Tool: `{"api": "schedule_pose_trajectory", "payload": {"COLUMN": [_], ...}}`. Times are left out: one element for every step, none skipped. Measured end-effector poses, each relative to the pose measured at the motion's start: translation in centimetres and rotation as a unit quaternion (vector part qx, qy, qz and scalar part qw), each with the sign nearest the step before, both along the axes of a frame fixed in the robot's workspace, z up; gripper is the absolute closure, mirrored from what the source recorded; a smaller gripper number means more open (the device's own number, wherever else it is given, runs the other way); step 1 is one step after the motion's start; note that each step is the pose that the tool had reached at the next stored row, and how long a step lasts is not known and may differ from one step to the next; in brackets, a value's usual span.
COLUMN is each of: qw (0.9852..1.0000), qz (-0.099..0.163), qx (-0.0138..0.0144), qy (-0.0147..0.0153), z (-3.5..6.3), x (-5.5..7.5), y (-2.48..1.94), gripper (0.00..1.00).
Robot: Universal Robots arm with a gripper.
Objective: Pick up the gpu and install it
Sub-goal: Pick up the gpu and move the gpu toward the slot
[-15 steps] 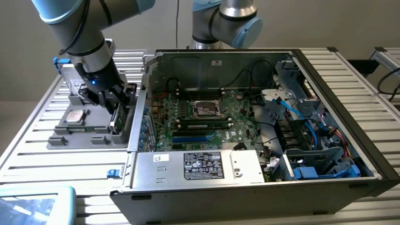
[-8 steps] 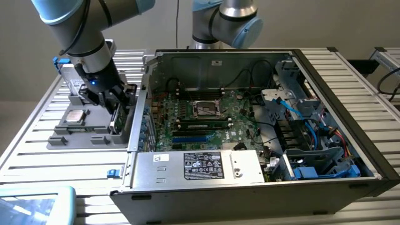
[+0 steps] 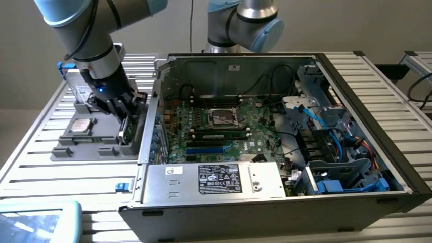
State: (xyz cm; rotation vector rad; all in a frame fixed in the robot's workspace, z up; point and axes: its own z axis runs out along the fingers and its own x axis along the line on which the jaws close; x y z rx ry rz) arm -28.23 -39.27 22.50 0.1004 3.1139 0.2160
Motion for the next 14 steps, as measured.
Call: {"api": "schedule_pose_trajectory", "payload": {"qw": [1.0, 1.0, 1.0, 1.0, 1.0, 1.0, 1.0, 1.0, 1.0, 1.0, 1.0, 1.0, 1.0, 1.0], "qz": [0.0, 0.0, 0.0, 0.0, 0.0, 0.0, 0.0, 0.0, 0.0, 0.0, 0.0, 0.0, 0.0, 0.0], "qx": [-0.0001, 0.0, 0.0, 0.0, 0.0, 0.0, 0.0, 0.0001, 0.0, 0.0002, 0.0, 0.0, 0.0001, 0.0], "qy": [0.0007, 0.0014, 0.0016, 0.0016, 0.0016, 0.0016, 0.0016, 0.0015, 0.0015, 0.0012, 0.0012, 0.001, 0.0007, 0.0006], "z": [0.0, 0.01, 0.0, 0.0, 0.0, 0.0, 0.0, 0.0, 0.06, 0.39, 0.82, 1.25, 1.66, 2.12], "x": [0.0, 0.0, 0.0, 0.0, 0.0, 0.0, 0.0, 0.0, 0.0, 0.0, 0.0, 0.0, 0.0, 0.0], "y": [-0.01, -0.02, -0.02, -0.03, -0.03, -0.03, -0.03, -0.03, -0.04, -0.04, -0.04, -0.04, -0.04, -0.04], "gripper": [0.71, 0.71, 0.73, 0.73, 0.73, 0.73, 0.73, 0.73, 0.73, 0.73, 0.73, 0.73, 0.73, 0.73]}}
